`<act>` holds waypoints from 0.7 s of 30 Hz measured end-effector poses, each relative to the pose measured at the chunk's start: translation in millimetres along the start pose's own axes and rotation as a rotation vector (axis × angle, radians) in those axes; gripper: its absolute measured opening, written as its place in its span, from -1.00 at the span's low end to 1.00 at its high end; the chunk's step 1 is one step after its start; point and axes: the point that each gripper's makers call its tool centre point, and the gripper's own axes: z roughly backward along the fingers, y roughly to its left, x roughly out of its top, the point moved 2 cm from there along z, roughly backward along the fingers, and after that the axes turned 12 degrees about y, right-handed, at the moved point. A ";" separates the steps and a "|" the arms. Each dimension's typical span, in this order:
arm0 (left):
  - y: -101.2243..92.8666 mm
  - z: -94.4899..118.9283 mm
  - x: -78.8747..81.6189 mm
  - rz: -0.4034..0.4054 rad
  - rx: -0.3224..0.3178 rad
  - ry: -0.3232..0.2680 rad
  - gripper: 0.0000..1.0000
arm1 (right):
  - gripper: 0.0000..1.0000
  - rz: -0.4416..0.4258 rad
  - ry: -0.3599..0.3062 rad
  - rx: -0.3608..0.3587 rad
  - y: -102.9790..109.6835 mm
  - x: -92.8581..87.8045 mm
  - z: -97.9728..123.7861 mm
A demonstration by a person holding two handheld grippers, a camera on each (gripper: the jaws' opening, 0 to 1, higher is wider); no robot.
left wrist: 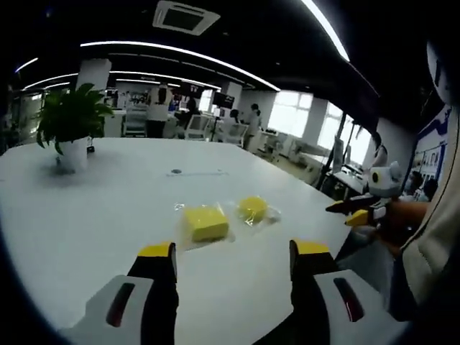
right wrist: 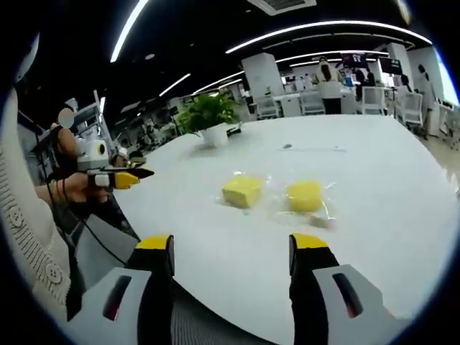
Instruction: Compare the silicone blocks by pressing each to a similar depth, holding the contact briefly, and releasing to observe deformation and rebound differences across the visible hardness samples.
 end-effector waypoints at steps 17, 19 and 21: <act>-10.6 10.9 5.1 -0.090 -0.005 -0.040 0.19 | 0.21 -0.016 -0.078 -0.007 11.5 5.6 5.0; -10.1 10.9 4.0 -0.089 0.000 -0.036 0.18 | 0.22 -0.026 -0.064 -0.009 11.1 2.4 3.8; -10.6 11.0 3.1 -0.085 -0.001 -0.035 0.17 | 0.21 -0.023 -0.056 -0.004 12.6 0.0 3.4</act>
